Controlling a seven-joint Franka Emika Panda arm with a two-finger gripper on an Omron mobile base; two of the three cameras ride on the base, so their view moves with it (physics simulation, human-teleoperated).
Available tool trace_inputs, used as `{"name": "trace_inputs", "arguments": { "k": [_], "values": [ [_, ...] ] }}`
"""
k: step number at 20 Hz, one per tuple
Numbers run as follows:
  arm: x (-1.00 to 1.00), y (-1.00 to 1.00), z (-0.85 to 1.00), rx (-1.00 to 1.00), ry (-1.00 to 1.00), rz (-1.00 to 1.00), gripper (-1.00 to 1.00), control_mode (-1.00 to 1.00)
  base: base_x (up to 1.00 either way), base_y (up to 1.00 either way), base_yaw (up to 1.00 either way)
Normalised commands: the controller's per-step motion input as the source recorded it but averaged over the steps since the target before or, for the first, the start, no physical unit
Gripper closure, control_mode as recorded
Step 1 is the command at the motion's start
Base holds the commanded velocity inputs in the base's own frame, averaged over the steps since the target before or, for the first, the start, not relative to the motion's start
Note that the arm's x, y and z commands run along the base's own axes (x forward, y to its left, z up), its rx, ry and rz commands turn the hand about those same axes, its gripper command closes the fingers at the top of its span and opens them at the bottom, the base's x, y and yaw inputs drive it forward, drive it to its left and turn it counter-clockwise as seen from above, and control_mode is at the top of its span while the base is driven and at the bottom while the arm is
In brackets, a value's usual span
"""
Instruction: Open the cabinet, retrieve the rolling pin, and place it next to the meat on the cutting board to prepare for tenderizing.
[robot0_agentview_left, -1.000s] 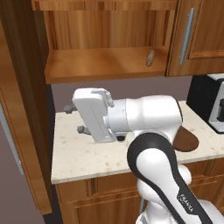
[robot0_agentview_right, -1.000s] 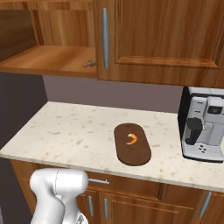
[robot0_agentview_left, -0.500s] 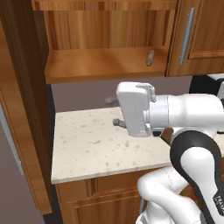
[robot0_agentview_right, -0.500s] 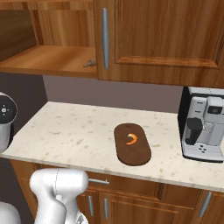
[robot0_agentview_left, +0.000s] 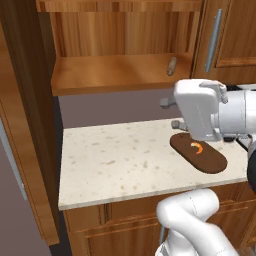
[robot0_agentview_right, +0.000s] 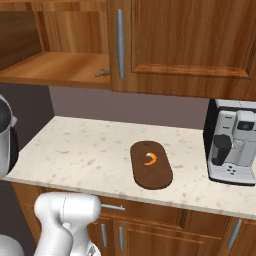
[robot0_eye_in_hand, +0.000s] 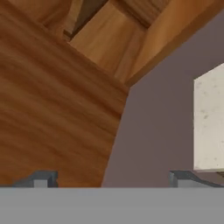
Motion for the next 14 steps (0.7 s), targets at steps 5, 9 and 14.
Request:
{"name": "trace_inputs", "arguments": {
  "k": [5,9,14],
  "values": [
    [-0.4,-0.88,0.42,-0.26,-0.02,-0.15,-1.0,-1.0,0.0,0.0,0.0],
    [-0.09,-1.0,0.24,-0.24,0.0,-0.17,-1.0,-1.0,0.0,0.0,0.0],
    [0.01,-0.97,0.07,-0.23,0.0,-0.16,-1.0,-1.0,0.0,0.0,0.0]
  ]
}}
